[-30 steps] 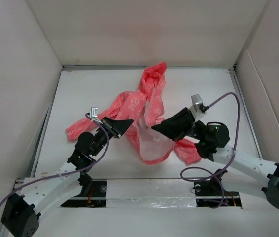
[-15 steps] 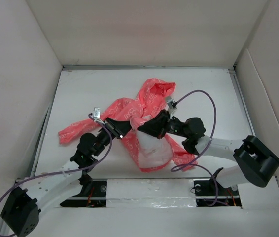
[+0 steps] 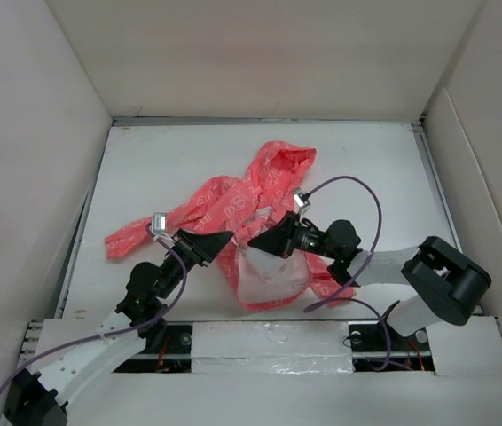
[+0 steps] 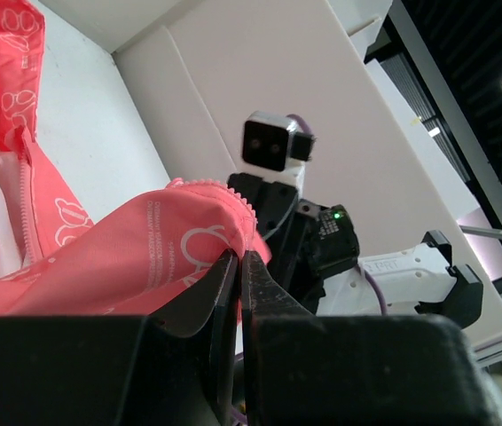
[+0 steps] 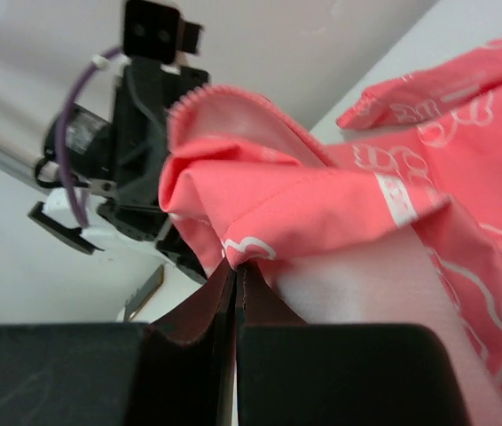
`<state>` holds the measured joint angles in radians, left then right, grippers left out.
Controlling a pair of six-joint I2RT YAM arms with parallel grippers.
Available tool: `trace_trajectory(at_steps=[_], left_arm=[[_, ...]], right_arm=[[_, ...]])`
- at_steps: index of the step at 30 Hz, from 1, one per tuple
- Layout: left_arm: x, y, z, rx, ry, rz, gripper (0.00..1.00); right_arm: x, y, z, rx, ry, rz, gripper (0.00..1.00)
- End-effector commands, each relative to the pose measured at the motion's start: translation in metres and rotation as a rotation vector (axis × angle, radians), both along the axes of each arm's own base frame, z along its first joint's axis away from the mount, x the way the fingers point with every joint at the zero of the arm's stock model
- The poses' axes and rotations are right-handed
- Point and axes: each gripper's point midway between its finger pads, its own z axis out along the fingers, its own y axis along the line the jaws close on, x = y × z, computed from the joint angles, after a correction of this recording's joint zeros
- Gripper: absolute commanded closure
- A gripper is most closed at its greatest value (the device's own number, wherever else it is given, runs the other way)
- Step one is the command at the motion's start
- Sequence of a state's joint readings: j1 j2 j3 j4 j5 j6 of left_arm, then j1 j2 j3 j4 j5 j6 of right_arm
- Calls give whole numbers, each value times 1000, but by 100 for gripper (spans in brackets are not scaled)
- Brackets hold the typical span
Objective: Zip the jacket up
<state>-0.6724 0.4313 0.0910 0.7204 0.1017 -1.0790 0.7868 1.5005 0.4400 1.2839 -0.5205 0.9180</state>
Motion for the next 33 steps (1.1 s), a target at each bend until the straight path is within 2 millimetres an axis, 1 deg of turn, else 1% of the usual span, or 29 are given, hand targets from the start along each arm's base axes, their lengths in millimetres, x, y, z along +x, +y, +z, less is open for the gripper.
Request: trace_trajectory(at_steps=[1,3,6,7,8,10,11,12,15,16,18,21,28,33], left_arm=[[-10,2,16,-64,-58,-27,100],[-10,8,19,-71,-73,0,100],[-11,12,33,-80,-118,19,100],[-13,12,40,-92,-142,15,100],[-12,11,41,-90,-148,12,100],[-16,9,50,-100,-192,-5,100],[-15,7,49,-96,-190,-11,100],[-18,6,53,-106,-211,-25,100],[-20,1,50,-89,-218,-51,100],[-21,1,50,-89,-226,-56,100],[-20,-1,45,-79,-221,-61,100],[-20,0,48,-90,-233,-56,100],[-17,-1,61,-91,-273,-40,100],[-10,-3,54,-91,-237,-29,100]], right_arm=[[-26,-44,150,475,-448,-46,100],[-25,-53,162,505,-451,-57,100],[-20,-58,168,518,-423,-69,100],[-19,-57,167,519,-410,-70,100],[-21,-55,167,525,-396,-58,100],[-17,-52,161,527,-349,-45,100],[-19,-49,160,527,-330,-31,100],[-17,-50,159,532,-308,-36,100],[-17,-51,162,543,-296,-37,100],[-19,-52,164,548,-300,-34,100],[-22,-52,169,561,-305,-23,100],[-25,-53,174,569,-320,-14,100],[-33,-53,175,580,-301,6,100],[-40,-55,180,593,-316,18,100]])
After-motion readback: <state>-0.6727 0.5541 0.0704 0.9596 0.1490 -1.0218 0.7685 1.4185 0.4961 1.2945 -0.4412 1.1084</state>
